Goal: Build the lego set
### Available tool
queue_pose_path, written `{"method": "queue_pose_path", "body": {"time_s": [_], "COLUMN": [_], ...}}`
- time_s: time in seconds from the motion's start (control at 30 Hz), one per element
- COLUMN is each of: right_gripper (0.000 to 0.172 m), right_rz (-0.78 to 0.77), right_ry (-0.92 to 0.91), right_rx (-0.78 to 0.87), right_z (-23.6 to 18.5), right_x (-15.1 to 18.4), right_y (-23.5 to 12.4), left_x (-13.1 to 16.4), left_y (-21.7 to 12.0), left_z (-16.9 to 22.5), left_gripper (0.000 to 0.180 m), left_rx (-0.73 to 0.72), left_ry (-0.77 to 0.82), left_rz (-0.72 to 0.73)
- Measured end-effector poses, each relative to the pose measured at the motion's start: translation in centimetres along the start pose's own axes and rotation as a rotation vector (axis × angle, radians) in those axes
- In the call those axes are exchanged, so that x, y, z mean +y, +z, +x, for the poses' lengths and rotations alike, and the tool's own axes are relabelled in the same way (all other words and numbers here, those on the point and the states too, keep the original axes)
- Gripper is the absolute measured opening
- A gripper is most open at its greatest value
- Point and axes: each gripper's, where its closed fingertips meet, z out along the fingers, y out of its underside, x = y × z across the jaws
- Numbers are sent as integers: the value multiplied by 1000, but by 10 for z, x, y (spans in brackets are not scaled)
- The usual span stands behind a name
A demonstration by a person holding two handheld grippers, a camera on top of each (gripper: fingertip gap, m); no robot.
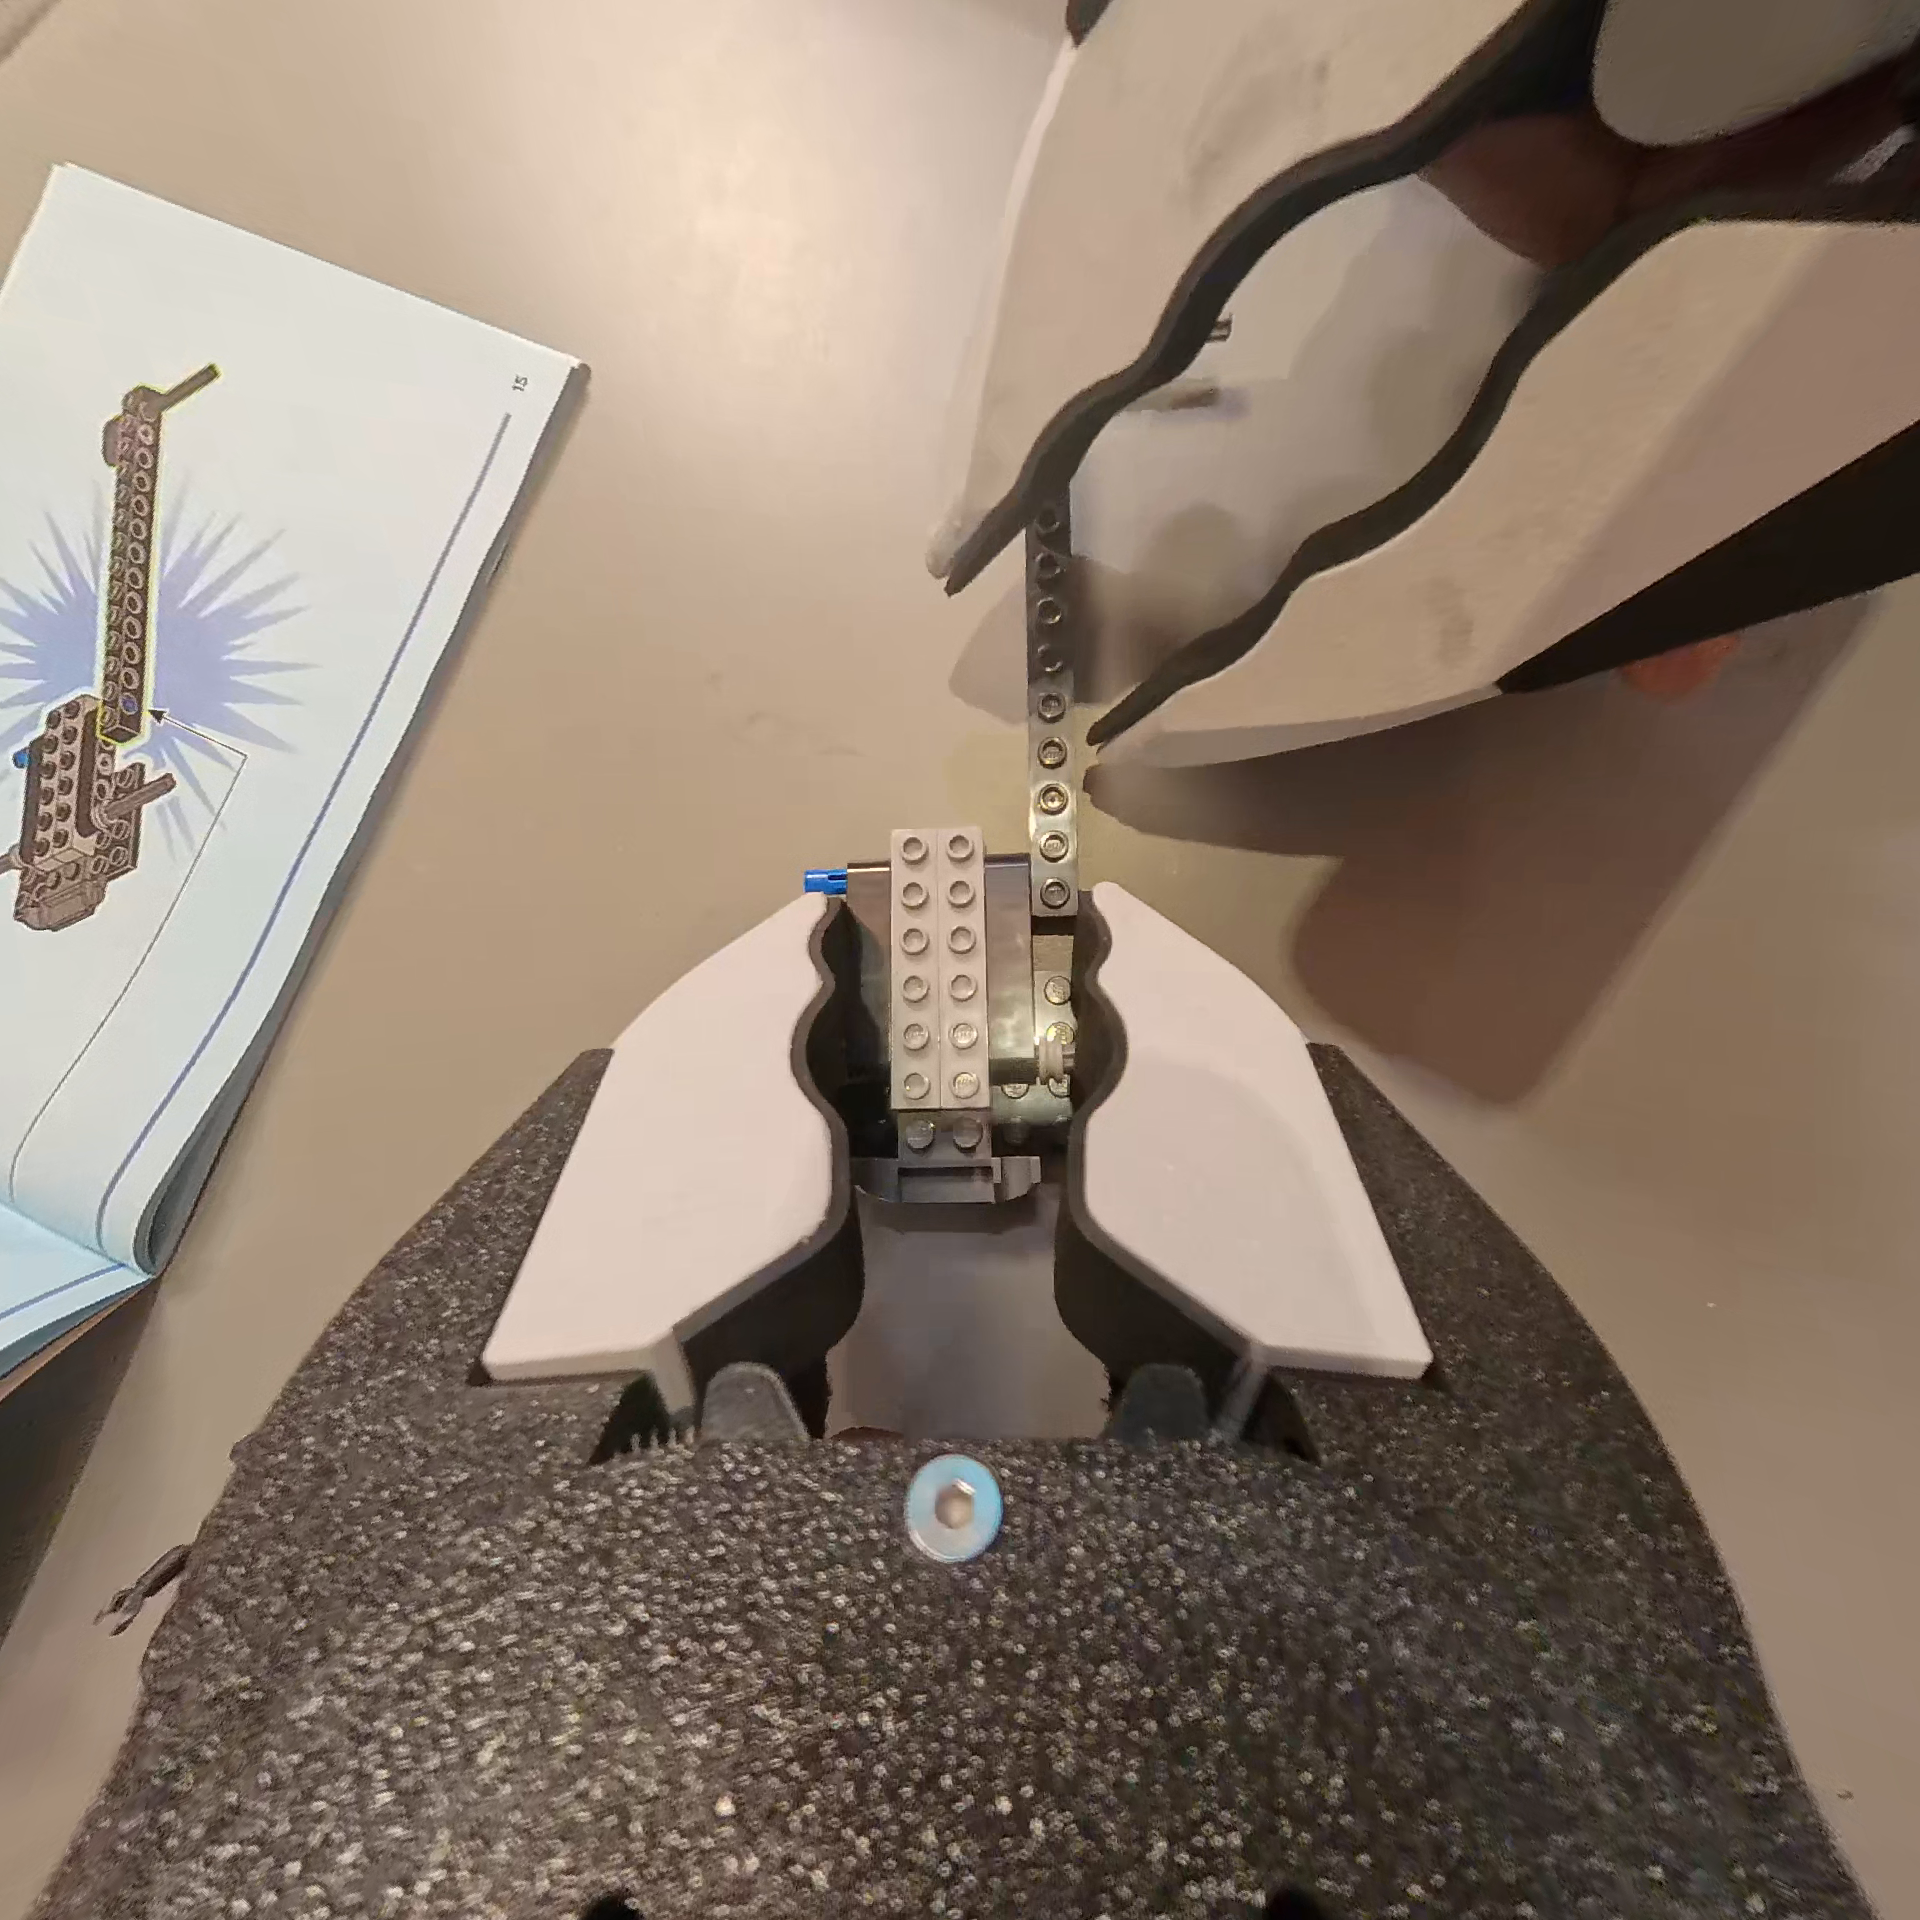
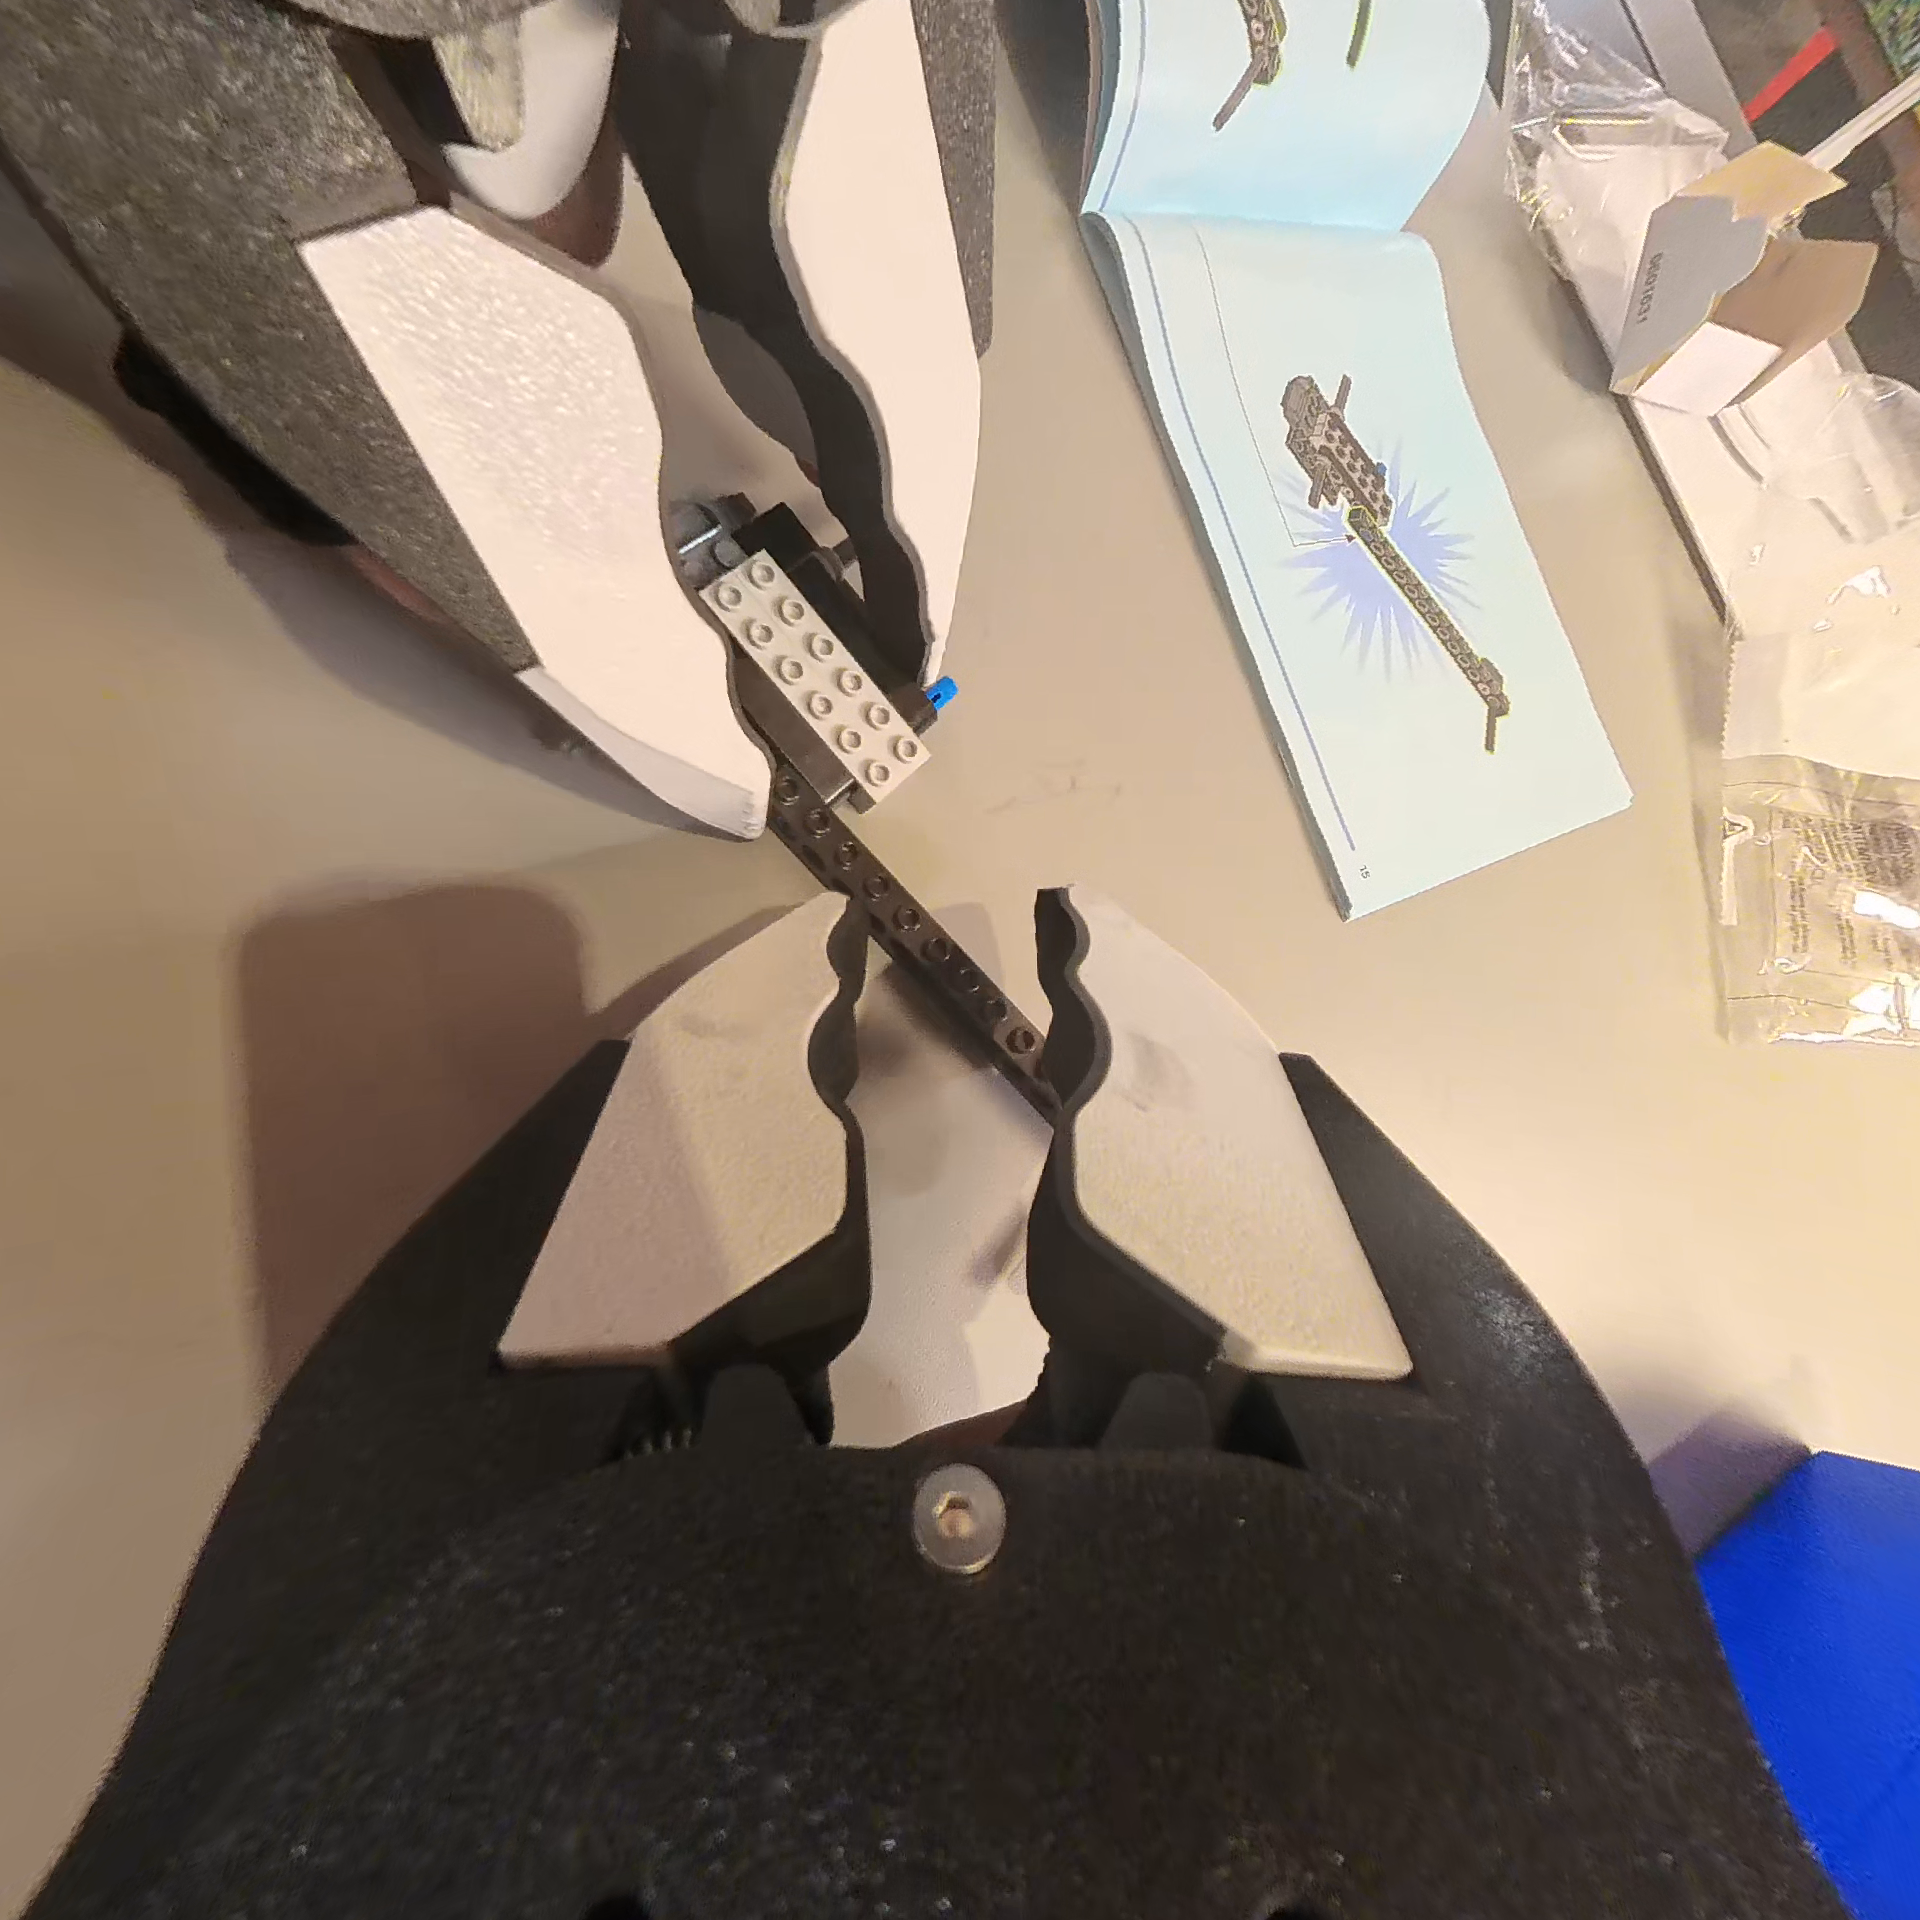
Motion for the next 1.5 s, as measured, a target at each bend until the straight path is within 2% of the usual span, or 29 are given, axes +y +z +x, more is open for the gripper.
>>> {"method": "queue_pose_path", "body": {"time_s": [0.3, 0.6, 0.87, 1.03, 1.33, 1.5], "right_gripper": [30, 24, 4, 4, 3, 6], "right_rz": [3, 10, 32, 0, -22, 55], "right_ry": [-11, -27, 45, 100, 91, 97], "right_rx": [-15, -12, 11, 43, 54, 45], "right_z": [-3, -5, 4, 13, 12, 14], "right_x": [1, -2, -4, 2, 6, -5], "right_y": [2, 7, 5, 9, 12, -1], "left_x": [-4, 3, 14, 16, 16, 9], "left_y": [-3, -14, -13, -12, -12, -19], "left_z": [-8, -11, -17, -18, -17, -17], "left_gripper": [42, 43, 34, 36, 36, 36], "left_rx": [-38, -45, -8, -7, -9, -5], "left_ry": [-8, 16, -22, -25, -35, -54], "left_rz": [50, 4, -28, -25, -6, 55]}}
